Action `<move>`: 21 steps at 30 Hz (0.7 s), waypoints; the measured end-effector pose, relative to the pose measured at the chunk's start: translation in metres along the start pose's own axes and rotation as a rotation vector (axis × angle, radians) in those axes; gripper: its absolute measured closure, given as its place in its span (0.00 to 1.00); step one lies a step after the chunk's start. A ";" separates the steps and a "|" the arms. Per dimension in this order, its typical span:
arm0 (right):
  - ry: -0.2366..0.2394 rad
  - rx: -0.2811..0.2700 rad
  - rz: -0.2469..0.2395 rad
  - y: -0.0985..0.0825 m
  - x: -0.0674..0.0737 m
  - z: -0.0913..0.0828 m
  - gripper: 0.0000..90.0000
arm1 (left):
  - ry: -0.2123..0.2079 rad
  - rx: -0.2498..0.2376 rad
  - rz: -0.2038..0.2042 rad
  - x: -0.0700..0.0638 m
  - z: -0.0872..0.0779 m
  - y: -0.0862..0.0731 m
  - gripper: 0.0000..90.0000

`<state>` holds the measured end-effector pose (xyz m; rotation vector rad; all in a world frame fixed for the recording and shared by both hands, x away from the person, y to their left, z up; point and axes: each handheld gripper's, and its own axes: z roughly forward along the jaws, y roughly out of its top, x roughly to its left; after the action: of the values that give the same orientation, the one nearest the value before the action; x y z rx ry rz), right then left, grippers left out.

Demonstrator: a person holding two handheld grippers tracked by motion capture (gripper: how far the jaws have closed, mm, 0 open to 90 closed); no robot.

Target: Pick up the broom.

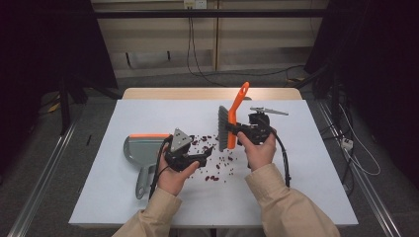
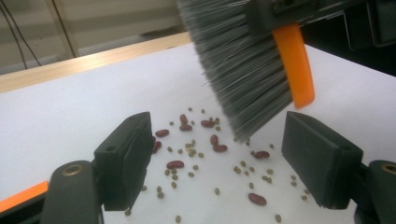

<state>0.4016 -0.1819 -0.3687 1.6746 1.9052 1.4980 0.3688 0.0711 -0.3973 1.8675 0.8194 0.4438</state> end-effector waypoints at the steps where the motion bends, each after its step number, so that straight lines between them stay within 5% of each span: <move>1: -0.002 0.007 -0.007 0.001 -0.003 -0.002 0.78 | -0.005 0.000 -0.004 0.001 0.000 0.000 0.25; 9: -0.046 0.076 -0.124 0.005 -0.019 -0.011 0.78 | -0.032 0.006 -0.005 0.009 -0.007 0.004 0.13; 21: -0.050 0.144 -0.162 0.009 -0.041 -0.020 0.78 | -0.038 -0.009 -0.017 0.030 -0.025 0.007 0.09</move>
<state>0.4072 -0.2280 -0.3711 1.5546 2.1096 1.2752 0.3766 0.1068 -0.3821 1.8540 0.8054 0.3998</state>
